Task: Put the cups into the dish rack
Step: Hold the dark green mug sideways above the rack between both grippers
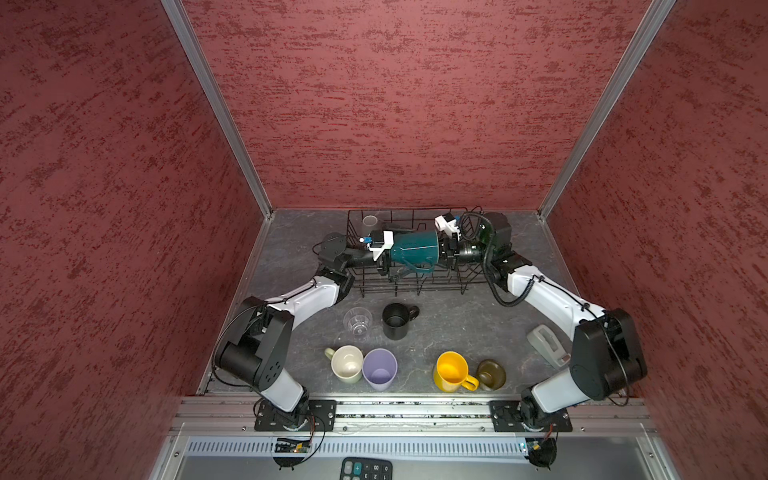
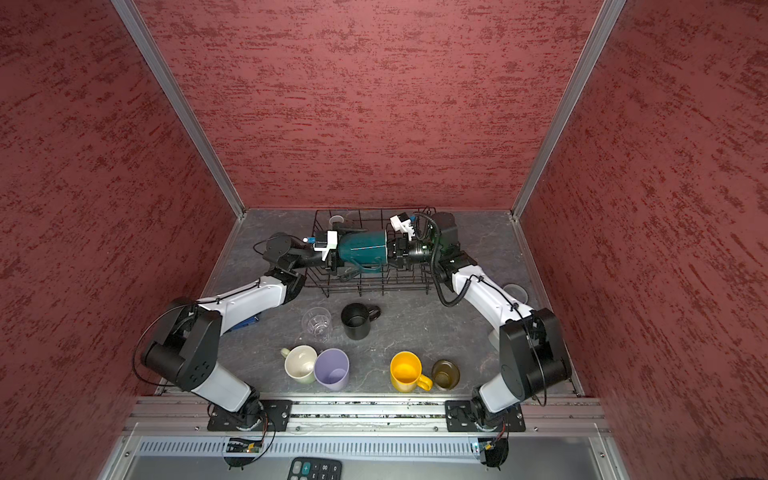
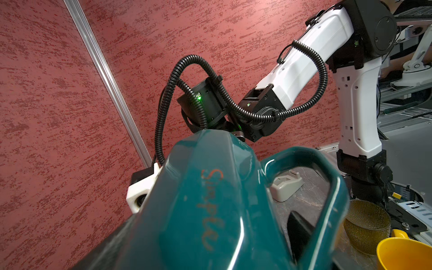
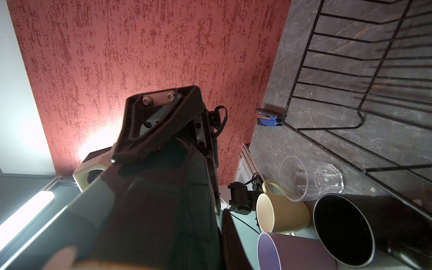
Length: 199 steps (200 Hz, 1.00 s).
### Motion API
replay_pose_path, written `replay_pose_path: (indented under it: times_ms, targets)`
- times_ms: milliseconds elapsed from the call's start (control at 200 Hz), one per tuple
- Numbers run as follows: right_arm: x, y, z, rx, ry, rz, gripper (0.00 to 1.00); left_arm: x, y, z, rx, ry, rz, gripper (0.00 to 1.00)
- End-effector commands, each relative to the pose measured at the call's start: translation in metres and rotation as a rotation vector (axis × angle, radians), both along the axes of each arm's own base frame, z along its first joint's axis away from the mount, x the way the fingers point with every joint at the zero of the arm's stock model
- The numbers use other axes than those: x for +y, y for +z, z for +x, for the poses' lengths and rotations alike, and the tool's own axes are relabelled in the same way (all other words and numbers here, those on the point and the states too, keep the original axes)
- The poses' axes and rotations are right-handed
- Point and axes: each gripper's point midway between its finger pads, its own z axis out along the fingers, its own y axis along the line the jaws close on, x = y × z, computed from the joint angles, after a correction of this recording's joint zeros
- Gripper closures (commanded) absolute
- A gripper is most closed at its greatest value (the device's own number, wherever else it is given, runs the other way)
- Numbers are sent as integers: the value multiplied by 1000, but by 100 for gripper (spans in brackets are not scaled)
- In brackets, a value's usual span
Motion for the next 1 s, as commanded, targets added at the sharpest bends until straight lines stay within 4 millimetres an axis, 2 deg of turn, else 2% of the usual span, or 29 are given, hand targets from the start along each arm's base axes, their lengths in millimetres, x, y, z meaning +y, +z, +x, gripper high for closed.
replay_pose_path:
  times_ms: [0, 306, 436, 556, 781, 952, 967, 992]
  targets:
    - [9, 2, 3, -15, -8, 14, 100, -11, 17, -26, -89, -83, -23, 1]
    - [10, 3, 2, -10, -8, 28, 100, -14, 13, -28, -85, -94, -10, 2]
    - [8, 13, 1, -50, -23, 18, 100, -11, 8, -28, -80, -85, 0, 2]
    - [3, 22, 2, -114, -55, -25, 100, -3, 13, -33, -63, -79, -14, 0]
    - [-16, 37, 14, -194, -139, -34, 100, 8, 13, -40, 0, -59, -4, 0]
    - [-21, 43, 19, -215, -158, -22, 100, 12, 8, -43, 21, -39, 12, 0]
    - [-23, 52, 15, -239, -162, -12, 100, 12, 7, -43, 23, -34, 12, 0]
    - [-25, 55, 14, -244, -165, -10, 100, 13, 7, -42, 27, -27, 11, 0]
